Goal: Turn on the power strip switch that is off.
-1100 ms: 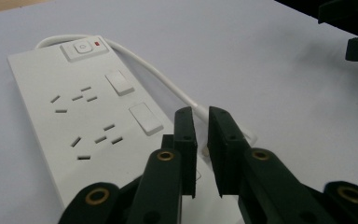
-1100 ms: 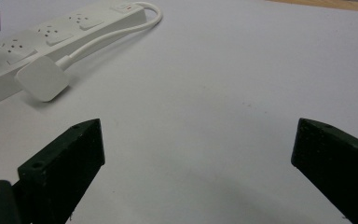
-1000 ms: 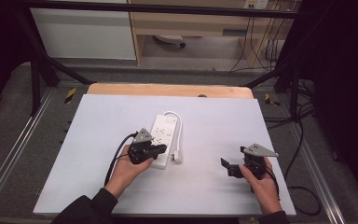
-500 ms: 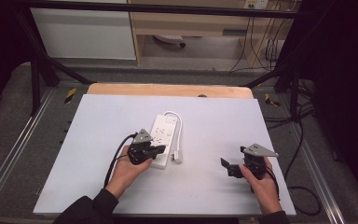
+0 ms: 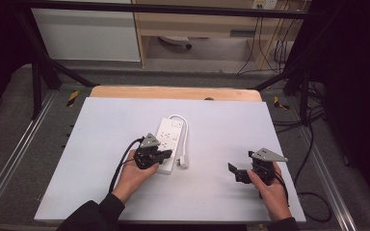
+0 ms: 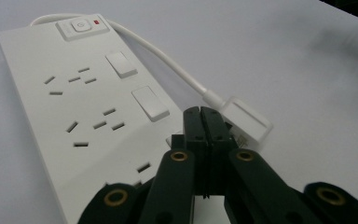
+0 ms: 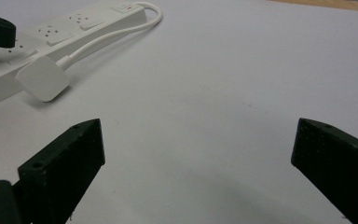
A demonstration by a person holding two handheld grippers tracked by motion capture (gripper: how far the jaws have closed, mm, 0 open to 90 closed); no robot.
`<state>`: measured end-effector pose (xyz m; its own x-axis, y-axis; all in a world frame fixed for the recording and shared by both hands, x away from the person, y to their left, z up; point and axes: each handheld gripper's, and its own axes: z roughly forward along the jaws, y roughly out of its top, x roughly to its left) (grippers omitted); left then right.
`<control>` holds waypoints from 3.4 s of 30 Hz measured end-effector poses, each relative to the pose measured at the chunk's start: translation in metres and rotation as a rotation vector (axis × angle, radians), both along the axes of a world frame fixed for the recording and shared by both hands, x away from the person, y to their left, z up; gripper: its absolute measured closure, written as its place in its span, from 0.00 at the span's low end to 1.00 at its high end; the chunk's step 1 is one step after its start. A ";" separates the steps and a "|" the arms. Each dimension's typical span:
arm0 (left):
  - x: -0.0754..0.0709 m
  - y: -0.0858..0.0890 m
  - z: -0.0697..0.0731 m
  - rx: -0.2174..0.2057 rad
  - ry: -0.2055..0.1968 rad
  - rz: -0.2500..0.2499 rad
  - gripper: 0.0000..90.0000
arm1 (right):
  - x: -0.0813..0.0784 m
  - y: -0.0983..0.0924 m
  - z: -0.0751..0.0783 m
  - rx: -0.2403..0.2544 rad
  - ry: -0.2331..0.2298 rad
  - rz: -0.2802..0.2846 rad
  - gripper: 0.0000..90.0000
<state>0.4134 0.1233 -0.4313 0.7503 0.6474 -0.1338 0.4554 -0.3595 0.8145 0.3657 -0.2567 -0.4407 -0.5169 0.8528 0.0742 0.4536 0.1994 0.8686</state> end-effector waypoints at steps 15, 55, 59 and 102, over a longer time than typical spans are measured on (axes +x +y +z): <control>0.006 -0.006 -0.006 0.019 -0.009 0.019 1.00 | 0.000 0.000 0.001 0.001 -0.003 0.003 0.03; 0.014 -0.006 -0.008 0.004 0.019 0.031 1.00 | 0.000 0.000 0.001 -0.001 -0.002 0.012 0.03; 0.013 -0.007 -0.008 0.023 0.001 0.025 1.00 | 0.000 0.000 0.001 -0.003 -0.003 0.014 0.03; 0.010 -0.008 -0.004 -0.010 -0.030 0.041 0.93 | 0.000 0.000 0.001 -0.003 -0.006 0.012 0.03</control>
<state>0.4231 0.1148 -0.4350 0.7273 0.6761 -0.1182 0.4447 -0.3331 0.8314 0.3655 -0.2567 -0.4394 -0.5275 0.8468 0.0687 0.4464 0.2074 0.8705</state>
